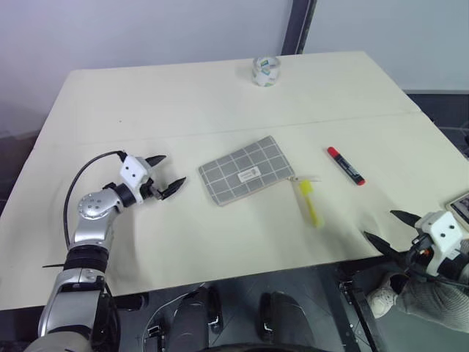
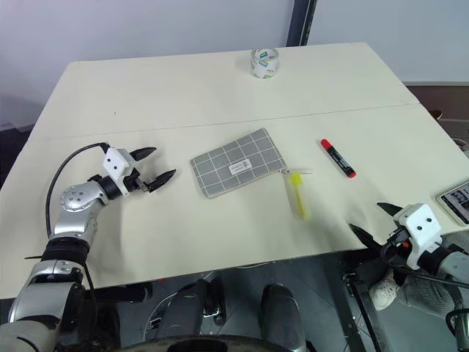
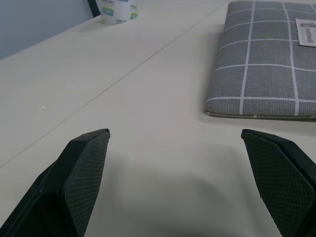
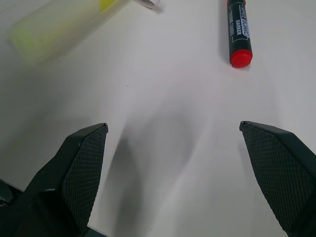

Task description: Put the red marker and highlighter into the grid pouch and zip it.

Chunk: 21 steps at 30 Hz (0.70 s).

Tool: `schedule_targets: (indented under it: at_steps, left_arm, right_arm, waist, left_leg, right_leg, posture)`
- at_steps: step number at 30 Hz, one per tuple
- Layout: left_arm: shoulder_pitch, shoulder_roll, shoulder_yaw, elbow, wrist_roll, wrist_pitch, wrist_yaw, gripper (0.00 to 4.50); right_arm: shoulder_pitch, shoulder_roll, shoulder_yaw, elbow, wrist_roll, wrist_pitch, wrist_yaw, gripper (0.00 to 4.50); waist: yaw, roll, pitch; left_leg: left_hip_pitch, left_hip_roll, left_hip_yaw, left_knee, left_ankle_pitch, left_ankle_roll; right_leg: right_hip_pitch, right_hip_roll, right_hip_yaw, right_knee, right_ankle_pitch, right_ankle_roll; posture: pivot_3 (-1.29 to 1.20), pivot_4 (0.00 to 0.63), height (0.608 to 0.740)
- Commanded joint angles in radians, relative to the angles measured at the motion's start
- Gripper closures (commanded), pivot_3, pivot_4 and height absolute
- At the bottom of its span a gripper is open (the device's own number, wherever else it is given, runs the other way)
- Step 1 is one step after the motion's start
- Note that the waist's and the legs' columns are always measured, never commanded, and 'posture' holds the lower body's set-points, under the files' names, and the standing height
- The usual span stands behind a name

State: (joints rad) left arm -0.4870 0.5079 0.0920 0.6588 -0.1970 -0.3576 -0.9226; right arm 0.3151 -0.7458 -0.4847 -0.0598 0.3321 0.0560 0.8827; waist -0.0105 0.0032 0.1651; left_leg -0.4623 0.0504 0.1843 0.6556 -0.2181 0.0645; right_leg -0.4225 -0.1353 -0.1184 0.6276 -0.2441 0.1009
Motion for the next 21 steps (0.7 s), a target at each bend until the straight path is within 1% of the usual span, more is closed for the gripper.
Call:
schedule_targets:
  at_steps: [1,7,9,12,20,21]
  left_arm:
    - [-0.008,0.008,0.020,-0.006,-0.022,-0.031,-0.017,0.00]
    - [-0.008,0.013,0.033,-0.013,-0.036,-0.019,-0.009,0.00]
    - [-0.004,0.013,0.043,-0.018,-0.060,0.004,-0.029,0.00]
    - [0.013,0.020,0.049,-0.030,-0.076,-0.016,-0.059,0.00]
    - [0.031,0.034,0.038,-0.035,-0.063,-0.031,-0.072,0.00]
    - [0.033,0.035,0.037,-0.037,-0.064,-0.032,-0.075,0.00]
  right_arm:
    - [0.000,-0.005,-0.039,-0.031,0.015,-0.022,-0.005,0.05]
    - [-0.013,-0.009,-0.029,-0.027,0.012,-0.019,-0.006,0.05]
    - [-0.017,-0.008,-0.025,-0.024,0.010,-0.019,-0.006,0.05]
    - [-0.027,-0.009,-0.020,-0.015,0.008,-0.018,-0.006,0.05]
    - [-0.039,-0.003,-0.019,-0.018,0.024,0.000,-0.001,0.05]
    - [-0.040,-0.002,-0.019,-0.020,0.027,0.004,-0.001,0.29]
  waist:
    - [0.000,0.000,0.000]
    - [0.000,0.000,0.000]
    - [0.000,0.000,0.000]
    - [-0.001,0.000,0.000]
    - [0.000,0.000,0.000]
    - [0.000,0.000,0.000]
  left_leg:
    - [0.000,0.000,0.000,0.000,0.000,0.000]
    - [0.000,0.000,0.000,0.000,0.000,0.000]
    - [0.000,0.000,0.000,0.000,0.000,0.000]
    - [0.000,0.000,0.000,0.000,0.000,0.000]
    - [0.000,0.000,0.000,0.000,0.000,0.000]
    - [0.000,0.000,0.000,0.000,0.000,0.000]
  right_leg:
    - [0.000,0.000,0.000,0.000,0.000,0.000]
    - [0.000,0.000,0.000,0.000,0.000,0.000]
    - [0.000,0.000,0.000,0.000,0.000,0.000]
    - [0.000,0.000,0.000,0.000,0.000,0.000]
    - [0.000,0.000,0.000,0.000,0.000,0.000]
    - [0.000,0.000,0.000,0.000,0.000,0.000]
  posture:
    - [0.00,0.150,0.740]
    - [0.00,0.150,0.740]
    - [0.00,0.150,0.740]
    - [0.00,0.150,0.740]
    - [0.00,0.150,0.740]
    - [0.00,0.150,0.740]
